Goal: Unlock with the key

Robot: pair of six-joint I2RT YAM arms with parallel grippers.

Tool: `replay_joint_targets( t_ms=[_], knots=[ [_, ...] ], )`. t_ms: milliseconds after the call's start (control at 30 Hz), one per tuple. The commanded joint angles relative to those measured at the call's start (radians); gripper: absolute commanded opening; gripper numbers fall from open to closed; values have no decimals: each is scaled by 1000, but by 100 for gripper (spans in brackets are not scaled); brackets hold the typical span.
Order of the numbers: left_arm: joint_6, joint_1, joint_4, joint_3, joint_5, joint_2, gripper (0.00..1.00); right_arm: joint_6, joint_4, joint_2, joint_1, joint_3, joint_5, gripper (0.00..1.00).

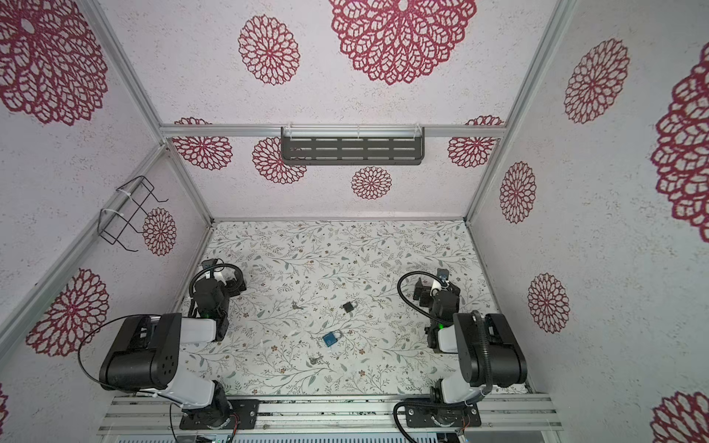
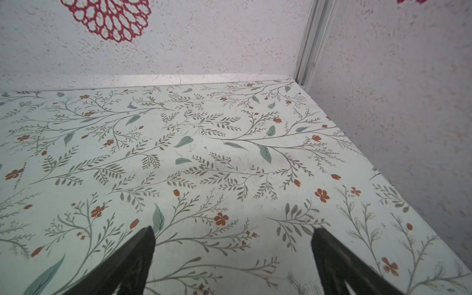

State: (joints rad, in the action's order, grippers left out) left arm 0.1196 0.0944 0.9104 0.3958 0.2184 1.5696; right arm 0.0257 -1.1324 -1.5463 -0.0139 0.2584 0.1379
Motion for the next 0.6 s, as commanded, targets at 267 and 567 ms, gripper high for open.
replay_joint_targets(
  t_ms=[267,567],
  knots=[
    [-15,4,9,13,-8,-8,97,-11,-50,11,-1,5,14,99],
    [-15,4,9,13,-8,-8,97,-13,-52,12,-3,2,16,99]
  ],
)
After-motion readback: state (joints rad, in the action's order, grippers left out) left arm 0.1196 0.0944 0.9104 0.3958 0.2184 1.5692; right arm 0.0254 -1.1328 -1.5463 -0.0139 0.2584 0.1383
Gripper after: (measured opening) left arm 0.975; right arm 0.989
